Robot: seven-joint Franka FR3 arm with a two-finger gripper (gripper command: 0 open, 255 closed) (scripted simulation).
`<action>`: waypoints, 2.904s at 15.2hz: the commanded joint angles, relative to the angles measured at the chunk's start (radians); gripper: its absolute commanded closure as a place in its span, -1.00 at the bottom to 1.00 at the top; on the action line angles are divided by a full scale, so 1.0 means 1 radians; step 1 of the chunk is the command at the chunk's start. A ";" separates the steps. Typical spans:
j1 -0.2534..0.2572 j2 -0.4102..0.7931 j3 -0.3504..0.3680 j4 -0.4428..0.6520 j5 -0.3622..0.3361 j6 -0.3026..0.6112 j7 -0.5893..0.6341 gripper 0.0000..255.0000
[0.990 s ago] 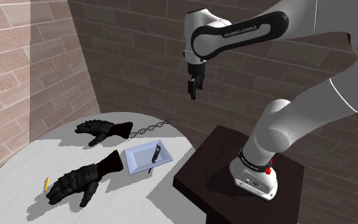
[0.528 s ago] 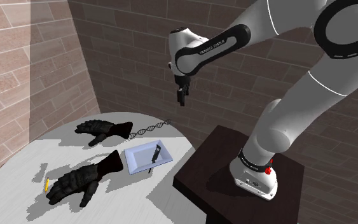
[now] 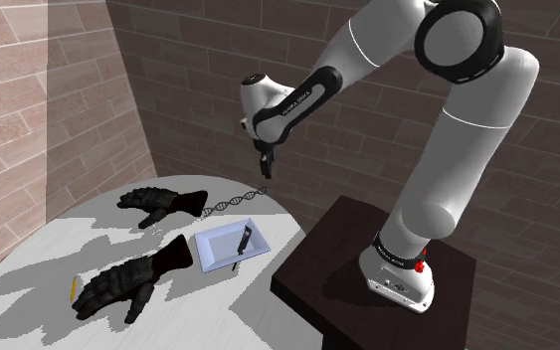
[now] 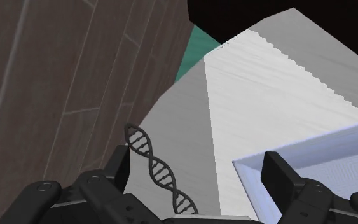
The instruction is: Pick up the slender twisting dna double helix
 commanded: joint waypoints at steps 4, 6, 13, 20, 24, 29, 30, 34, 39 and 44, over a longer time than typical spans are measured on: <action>0.015 0.195 0.007 0.114 -0.069 0.090 -0.033 -1.00; 0.024 0.271 0.008 0.166 -0.098 0.118 -0.044 -1.00; 0.065 0.536 0.005 0.377 -0.190 0.184 -0.086 -1.00; 0.086 0.674 -0.004 0.479 -0.225 0.224 -0.091 -1.00; 0.090 0.718 -0.011 0.499 -0.232 0.248 -0.079 -1.00; 0.091 0.719 -0.011 0.500 -0.231 0.247 -0.078 1.00; 0.091 0.719 -0.011 0.500 -0.231 0.247 -0.078 1.00; 0.091 0.719 -0.011 0.500 -0.231 0.247 -0.078 1.00; 0.085 0.668 -0.003 0.476 -0.224 0.221 -0.092 1.00; 0.079 0.608 0.007 0.452 -0.213 0.186 -0.110 1.00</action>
